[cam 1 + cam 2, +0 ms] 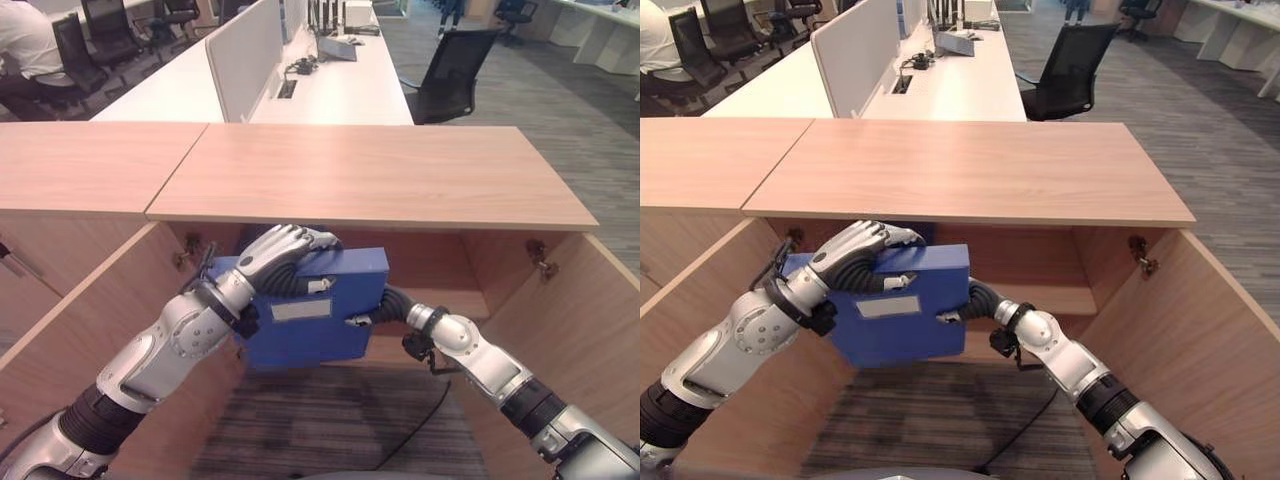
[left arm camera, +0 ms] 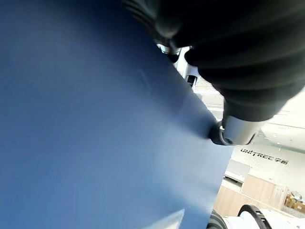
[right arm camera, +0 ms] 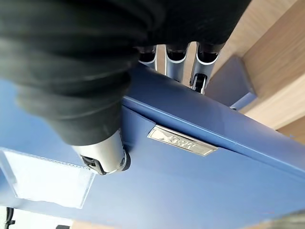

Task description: Put the empty folder in the office cabinet

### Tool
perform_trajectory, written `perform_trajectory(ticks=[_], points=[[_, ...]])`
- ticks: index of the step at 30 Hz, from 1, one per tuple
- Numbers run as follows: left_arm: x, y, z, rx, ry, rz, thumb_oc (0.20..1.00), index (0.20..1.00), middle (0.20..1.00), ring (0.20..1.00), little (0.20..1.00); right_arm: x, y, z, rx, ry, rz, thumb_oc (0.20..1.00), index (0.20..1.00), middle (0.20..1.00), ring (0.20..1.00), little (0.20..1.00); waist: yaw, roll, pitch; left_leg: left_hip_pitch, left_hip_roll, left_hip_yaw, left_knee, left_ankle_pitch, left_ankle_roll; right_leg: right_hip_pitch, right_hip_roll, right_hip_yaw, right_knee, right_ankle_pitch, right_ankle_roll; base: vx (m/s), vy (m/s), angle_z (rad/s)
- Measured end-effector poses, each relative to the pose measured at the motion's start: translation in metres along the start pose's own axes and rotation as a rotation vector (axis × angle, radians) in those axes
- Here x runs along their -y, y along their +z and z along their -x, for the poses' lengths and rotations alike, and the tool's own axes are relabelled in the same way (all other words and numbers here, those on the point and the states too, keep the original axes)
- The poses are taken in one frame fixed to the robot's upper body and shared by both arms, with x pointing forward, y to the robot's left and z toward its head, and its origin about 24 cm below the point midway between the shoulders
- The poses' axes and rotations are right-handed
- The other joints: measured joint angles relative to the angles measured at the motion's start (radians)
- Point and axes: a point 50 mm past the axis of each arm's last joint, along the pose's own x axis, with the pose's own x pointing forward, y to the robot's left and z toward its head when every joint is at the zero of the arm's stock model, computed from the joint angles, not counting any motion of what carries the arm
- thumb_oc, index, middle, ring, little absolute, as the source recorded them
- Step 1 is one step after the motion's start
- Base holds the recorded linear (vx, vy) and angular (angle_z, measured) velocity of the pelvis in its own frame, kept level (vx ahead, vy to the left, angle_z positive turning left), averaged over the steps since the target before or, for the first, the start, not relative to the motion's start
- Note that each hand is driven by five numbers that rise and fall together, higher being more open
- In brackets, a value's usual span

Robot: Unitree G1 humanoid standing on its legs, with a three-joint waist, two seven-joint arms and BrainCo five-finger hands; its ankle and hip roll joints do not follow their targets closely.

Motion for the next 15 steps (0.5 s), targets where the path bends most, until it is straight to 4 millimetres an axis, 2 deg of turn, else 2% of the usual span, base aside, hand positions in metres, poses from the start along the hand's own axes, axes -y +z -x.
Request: perform_trajectory(ticks=[5,8,9,10,11,12,15], points=[[0.0,0.001,-0.002,0.009,0.001,-0.017,0.2,0.2,0.2,0.2,0.2,-0.001,-0.001,0.001,-0.002,0.008,-0.046,0.2,0.2,0.2,0.2,0.2,-0.003,0.0,-0.007,0.001,0.0,0.0,0.0,0.0,0.0,0.0,0.0,0.001,0.0,-0.002,0.003,-0.02,-0.001,0.0],[0.001,0.001,-0.003,0.008,-0.003,-0.011,0.2,0.2,0.2,0.2,0.2,-0.008,-0.007,0.004,-0.006,0.008,-0.14,0.2,0.2,0.2,0.2,0.2,-0.002,0.0,-0.007,0.0,0.0,0.001,0.001,0.001,0.0,-0.001,-0.001,0.0,0.002,-0.001,0.002,-0.01,-0.001,0.0],[0.002,0.0,-0.002,0.002,-0.005,-0.01,0.391,0.391,0.391,0.391,0.391,-0.01,-0.008,0.004,-0.008,0.012,-0.155,0.2,0.2,0.2,0.2,0.2,-0.002,0.0,-0.008,0.0,0.0,0.0,0.001,0.0,0.0,-0.001,-0.001,0.0,0.002,-0.001,0.002,0.0,0.0,0.0],[0.002,0.0,-0.002,0.0,-0.006,-0.009,1.0,1.0,1.0,1.0,1.0,-0.012,-0.01,0.004,-0.009,0.014,-0.188,0.2,0.2,0.2,0.2,0.2,-0.002,0.001,-0.008,0.0,0.0,0.0,0.001,0.001,0.0,-0.001,-0.001,0.001,0.002,-0.001,0.002,0.0,0.0,0.0],[0.002,-0.001,-0.002,-0.001,-0.005,-0.007,1.0,1.0,1.0,1.0,1.0,-0.014,-0.012,0.005,-0.011,0.013,-0.205,0.2,0.2,0.2,0.2,0.2,-0.002,0.001,-0.008,0.0,0.0,0.0,0.001,0.001,0.0,-0.001,-0.001,0.001,0.002,-0.002,0.003,0.0,0.0,0.0],[0.004,-0.002,-0.004,-0.007,0.018,0.074,1.0,1.0,1.0,1.0,1.0,-0.023,-0.02,0.01,-0.021,0.01,-0.292,0.2,0.2,0.2,0.2,0.2,0.002,0.002,-0.011,0.001,0.0,0.0,-0.002,0.001,0.0,-0.001,-0.001,-0.001,0.003,-0.003,0.004,0.03,-0.008,0.01],[0.003,0.017,-0.012,0.104,0.127,0.266,1.0,1.0,1.0,1.0,1.0,-0.052,-0.034,0.007,-0.06,0.055,-0.485,0.2,0.2,0.2,0.2,0.2,0.003,0.002,-0.011,0.0,-0.001,-0.001,-0.002,0.001,0.0,-0.001,-0.001,-0.001,0.005,-0.003,0.004,0.0,0.0,0.0]])
